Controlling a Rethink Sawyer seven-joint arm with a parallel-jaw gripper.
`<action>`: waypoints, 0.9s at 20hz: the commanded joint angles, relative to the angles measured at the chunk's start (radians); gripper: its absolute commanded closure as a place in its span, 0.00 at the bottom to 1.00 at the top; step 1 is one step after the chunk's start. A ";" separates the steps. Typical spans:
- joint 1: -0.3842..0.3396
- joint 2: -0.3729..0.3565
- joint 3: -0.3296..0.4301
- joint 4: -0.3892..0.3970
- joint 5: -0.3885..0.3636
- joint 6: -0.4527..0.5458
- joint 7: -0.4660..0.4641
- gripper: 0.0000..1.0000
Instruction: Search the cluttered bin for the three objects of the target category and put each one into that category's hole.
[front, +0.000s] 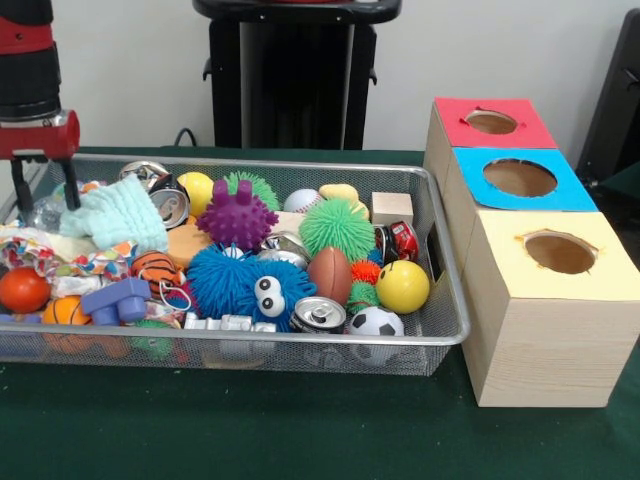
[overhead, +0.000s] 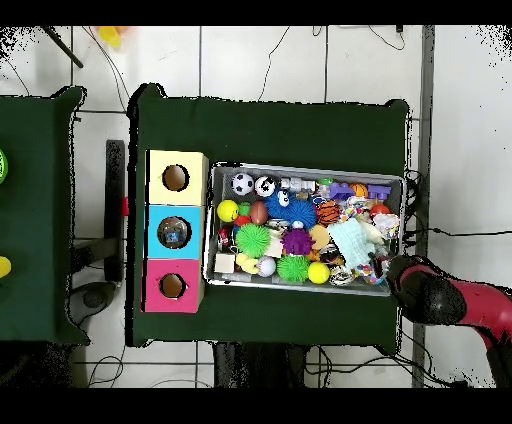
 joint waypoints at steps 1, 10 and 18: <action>-0.007 0.137 -0.027 -0.100 -0.106 0.011 -0.236 0.00; 0.001 0.226 -0.055 -0.148 -0.161 -0.040 -0.242 0.00; 0.017 0.250 -0.077 -0.163 -0.173 -0.063 -0.239 0.00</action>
